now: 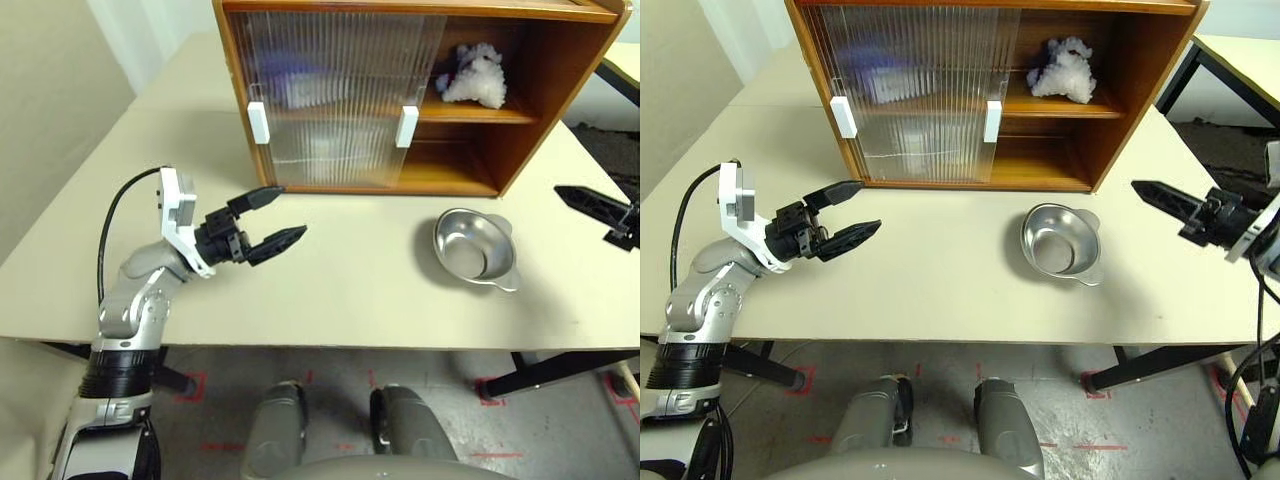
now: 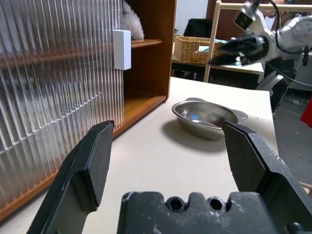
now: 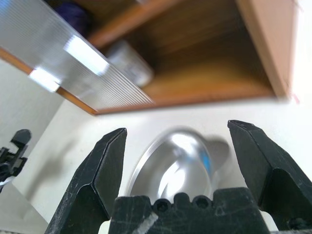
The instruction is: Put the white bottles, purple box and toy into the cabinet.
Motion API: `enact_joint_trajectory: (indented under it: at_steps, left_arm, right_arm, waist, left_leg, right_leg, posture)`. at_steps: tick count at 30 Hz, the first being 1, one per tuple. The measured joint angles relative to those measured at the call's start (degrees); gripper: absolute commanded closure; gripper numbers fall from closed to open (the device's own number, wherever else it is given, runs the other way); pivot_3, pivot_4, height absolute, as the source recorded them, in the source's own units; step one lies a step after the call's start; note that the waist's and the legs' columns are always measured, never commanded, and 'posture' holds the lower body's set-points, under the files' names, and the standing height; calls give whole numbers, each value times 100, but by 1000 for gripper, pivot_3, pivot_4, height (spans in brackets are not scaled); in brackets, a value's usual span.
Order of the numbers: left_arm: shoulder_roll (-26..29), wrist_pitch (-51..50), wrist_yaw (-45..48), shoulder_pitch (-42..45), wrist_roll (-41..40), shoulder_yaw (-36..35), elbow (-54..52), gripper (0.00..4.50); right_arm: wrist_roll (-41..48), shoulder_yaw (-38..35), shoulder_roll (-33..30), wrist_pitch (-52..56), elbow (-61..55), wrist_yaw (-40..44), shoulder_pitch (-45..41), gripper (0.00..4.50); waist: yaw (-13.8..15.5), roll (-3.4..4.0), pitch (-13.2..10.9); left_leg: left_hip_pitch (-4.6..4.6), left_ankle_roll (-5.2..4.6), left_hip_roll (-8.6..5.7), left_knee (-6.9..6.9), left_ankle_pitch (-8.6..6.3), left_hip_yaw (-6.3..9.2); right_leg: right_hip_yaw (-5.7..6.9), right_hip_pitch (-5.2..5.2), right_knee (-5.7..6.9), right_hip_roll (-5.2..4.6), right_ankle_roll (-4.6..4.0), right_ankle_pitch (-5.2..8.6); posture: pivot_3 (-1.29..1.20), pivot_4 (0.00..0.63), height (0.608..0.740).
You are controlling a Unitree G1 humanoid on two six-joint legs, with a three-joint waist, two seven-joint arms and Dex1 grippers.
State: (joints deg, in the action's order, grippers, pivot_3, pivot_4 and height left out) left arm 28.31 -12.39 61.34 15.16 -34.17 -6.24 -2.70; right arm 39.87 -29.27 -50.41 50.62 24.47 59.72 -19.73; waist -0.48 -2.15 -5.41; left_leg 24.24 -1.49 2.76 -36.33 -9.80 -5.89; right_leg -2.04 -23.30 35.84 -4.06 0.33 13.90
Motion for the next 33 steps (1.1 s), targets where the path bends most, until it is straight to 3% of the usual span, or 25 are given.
enact_joint_trajectory:
  at_steps: [10,24,28,33]
  left_arm:
    - [-49,-48,-115,-20,-32,13,-137,0]
    - [11,-47,-44,25,-22,16,-122,0]
    - [45,-38,-45,25,-18,14,-122,0]
    - [95,-22,-48,25,-18,-5,-121,0]
  right_arm:
    - [-51,393,16,814,-430,-156,1417,15]
    - [153,635,276,1229,-869,-151,1297,15]
    - [277,650,276,1415,-869,-125,1133,765]
    - [510,648,276,1747,-869,-92,1131,2580]
  waist:
    - [120,-6,-7]
    - [152,-9,-20]
    - [157,-10,-21]
    - [159,-11,-22]
  left_leg:
    - [0,0,-2,-2,-1,35]
    - [4,1,-2,-2,-1,49]
    - [7,1,0,0,-1,49]
    - [13,1,0,3,-1,48]
  right_leg:
    - [0,1,-4,1,5,-2]
    - [3,-1,-10,4,6,0]
    - [3,0,-18,4,7,1]
    - [3,0,-29,3,9,3]
  posture:
    - [99,82,740]
    - [108,78,740]
    - [113,76,740]
    - [114,76,740]
